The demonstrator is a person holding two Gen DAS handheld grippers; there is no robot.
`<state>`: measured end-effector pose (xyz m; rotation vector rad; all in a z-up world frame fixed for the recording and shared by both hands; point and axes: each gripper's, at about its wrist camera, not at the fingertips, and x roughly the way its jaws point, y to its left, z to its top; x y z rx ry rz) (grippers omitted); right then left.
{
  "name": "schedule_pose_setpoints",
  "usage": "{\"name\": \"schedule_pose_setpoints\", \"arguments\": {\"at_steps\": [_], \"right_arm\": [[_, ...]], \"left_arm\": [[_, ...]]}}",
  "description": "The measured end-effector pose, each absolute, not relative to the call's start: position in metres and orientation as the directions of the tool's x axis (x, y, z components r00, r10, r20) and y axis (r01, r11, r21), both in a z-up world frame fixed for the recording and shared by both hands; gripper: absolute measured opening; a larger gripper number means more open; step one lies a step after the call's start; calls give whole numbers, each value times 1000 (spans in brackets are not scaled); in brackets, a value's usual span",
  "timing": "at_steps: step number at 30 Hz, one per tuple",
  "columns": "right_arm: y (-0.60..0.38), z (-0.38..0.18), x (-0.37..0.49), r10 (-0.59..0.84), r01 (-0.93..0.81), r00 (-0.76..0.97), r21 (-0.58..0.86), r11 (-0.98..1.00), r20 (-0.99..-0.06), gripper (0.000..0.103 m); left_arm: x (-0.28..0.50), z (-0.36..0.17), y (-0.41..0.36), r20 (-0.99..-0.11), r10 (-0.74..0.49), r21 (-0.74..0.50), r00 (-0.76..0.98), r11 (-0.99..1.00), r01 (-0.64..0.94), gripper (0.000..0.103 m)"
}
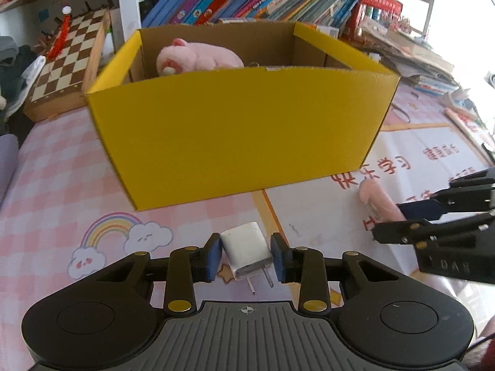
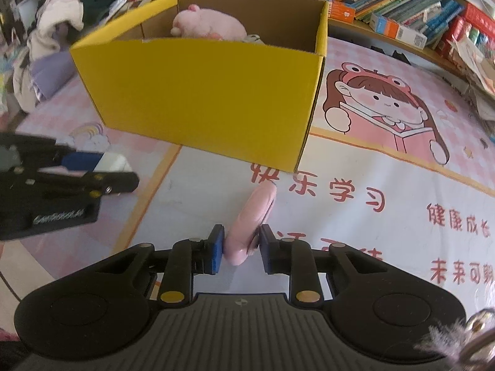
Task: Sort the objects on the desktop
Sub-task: 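Grasp the small white charger with the left tool while the right tool lifts the pink stick, then carry the white charger and pink stick over the yellow box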
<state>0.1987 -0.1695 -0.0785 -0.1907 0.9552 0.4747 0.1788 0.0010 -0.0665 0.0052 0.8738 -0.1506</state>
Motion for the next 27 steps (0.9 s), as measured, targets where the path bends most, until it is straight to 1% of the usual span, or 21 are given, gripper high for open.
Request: {"name": "schedule_pose_setpoints", "arguments": {"at_steps": [5,10,14,27], "right_arm": [[-172,-64,193,341,-451,493,100,887,-801,22],[-171,-48,184,378,-444,504,142,885,-777,21],[-170,-35,178,403,-443,512,168,880,-758,18],[-160,-11,180,426,-476,554,147,867,-716,18]], "left_arm": [[165,-49,7,-734,-169,-106,658,985,134,32],[154,-32,8,-698,-198,-124,689,980,156,32],[151,-21,11,-674,-213,-137,707,977,164,32],[154,-5,20,-630,-211,-139,747,977,159,32]]}}
